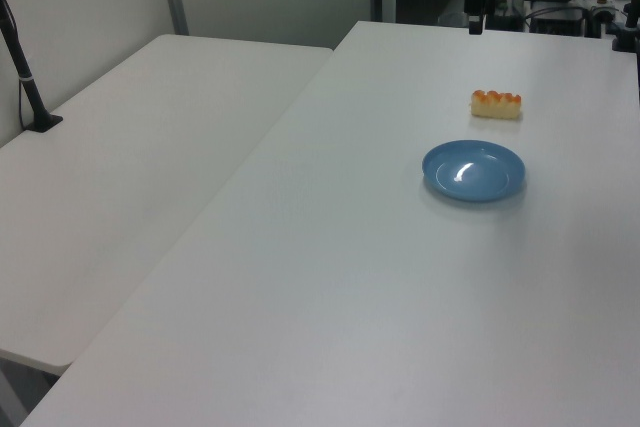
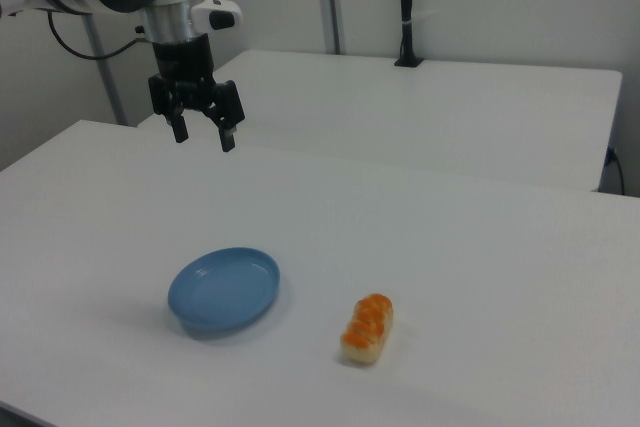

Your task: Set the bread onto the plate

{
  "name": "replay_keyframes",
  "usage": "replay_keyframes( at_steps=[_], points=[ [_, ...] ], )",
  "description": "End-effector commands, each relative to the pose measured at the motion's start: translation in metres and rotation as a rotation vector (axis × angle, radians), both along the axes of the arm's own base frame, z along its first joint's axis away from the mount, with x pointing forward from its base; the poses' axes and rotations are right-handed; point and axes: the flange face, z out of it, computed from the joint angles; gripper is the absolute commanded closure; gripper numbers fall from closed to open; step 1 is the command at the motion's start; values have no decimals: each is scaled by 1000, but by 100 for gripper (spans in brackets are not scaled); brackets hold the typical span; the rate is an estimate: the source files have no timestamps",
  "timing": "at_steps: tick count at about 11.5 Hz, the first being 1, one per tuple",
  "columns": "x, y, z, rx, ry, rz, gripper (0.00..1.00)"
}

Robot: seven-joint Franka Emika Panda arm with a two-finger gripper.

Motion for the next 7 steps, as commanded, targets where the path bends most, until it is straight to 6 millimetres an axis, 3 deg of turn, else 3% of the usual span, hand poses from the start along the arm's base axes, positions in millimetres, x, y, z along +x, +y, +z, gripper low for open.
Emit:
replay_keyframes(
  at_steps=[1,7],
  points=[
    [-5,5,3,2,3,-8,0],
    [-4,5,0,4,11,-16,0]
  ],
)
